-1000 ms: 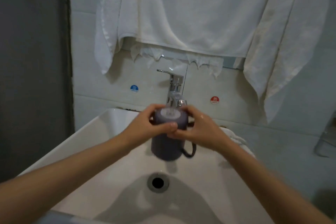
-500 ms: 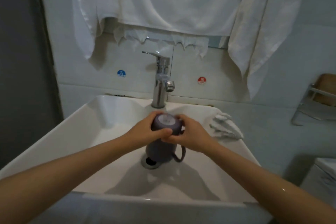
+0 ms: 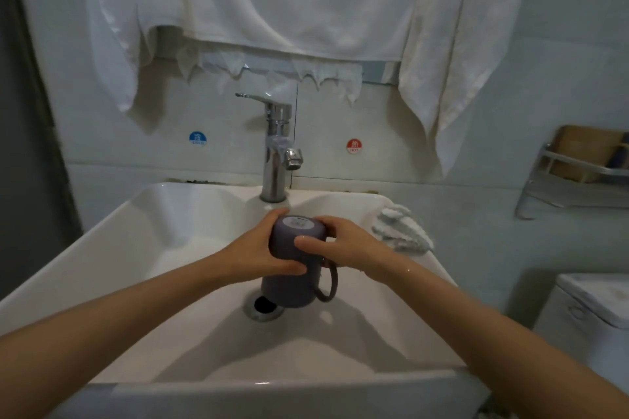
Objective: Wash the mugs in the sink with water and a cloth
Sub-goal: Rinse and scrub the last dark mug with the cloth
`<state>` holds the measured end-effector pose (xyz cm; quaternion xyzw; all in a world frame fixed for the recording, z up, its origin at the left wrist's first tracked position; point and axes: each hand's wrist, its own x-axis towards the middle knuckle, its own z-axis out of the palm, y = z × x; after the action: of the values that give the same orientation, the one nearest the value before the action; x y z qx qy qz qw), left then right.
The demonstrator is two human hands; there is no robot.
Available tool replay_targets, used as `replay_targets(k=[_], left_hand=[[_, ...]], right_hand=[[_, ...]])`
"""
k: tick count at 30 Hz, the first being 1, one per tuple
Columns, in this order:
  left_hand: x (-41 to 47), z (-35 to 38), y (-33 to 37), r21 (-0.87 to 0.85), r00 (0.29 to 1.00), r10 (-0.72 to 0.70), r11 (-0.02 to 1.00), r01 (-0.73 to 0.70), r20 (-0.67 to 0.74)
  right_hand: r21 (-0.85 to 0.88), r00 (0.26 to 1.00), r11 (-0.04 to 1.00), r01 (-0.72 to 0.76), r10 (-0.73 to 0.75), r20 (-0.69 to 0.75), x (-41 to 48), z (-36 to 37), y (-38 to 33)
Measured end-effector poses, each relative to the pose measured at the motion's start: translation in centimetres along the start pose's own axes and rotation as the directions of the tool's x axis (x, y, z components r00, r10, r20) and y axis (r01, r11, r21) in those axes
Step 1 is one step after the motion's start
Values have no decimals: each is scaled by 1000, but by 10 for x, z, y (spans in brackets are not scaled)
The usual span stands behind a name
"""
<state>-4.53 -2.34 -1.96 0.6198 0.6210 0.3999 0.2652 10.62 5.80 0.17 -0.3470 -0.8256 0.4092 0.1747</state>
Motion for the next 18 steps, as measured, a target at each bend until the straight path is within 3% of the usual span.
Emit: replay_targets(k=[2,4,5,7,9,11,12,15,18], left_hand=[[1,2,-7,-12,998,1,1000,-2,-66],[0,5,-10,-39,995,-5,999,1,-104],[-1,6,-11,-40,992,-3,999,-2,-123],[-2,6,-12,-49,990,11,999,-18,-143],[-3,5,-13,-79,990,24,996,-35,-139],[-4,4,-13,-93,990,35,994,-48,-137],[-4,4,-13,-93,989,42,994,-55,-141],[-5,3,-14,-70,982,75,994,-88,-172],[-4,2,-14,-71,973,98,991,-115,-208]], right_hand=[[-44,999,998,40,-41,-22,3,-10,-1],[-174,956,978,115,-157,-247,6,-23,7],[-337,911,937,93,-217,-351,8,-31,15],[-698,886,707,-113,-246,-393,15,-46,36],[-799,929,519,-303,-26,-369,20,-57,57],[-757,919,524,-390,173,-354,20,-62,69],[-744,917,537,-397,194,-349,20,-63,74],[-743,917,561,-365,80,-390,22,-65,82],[-636,878,678,-369,30,-478,22,-70,79]])
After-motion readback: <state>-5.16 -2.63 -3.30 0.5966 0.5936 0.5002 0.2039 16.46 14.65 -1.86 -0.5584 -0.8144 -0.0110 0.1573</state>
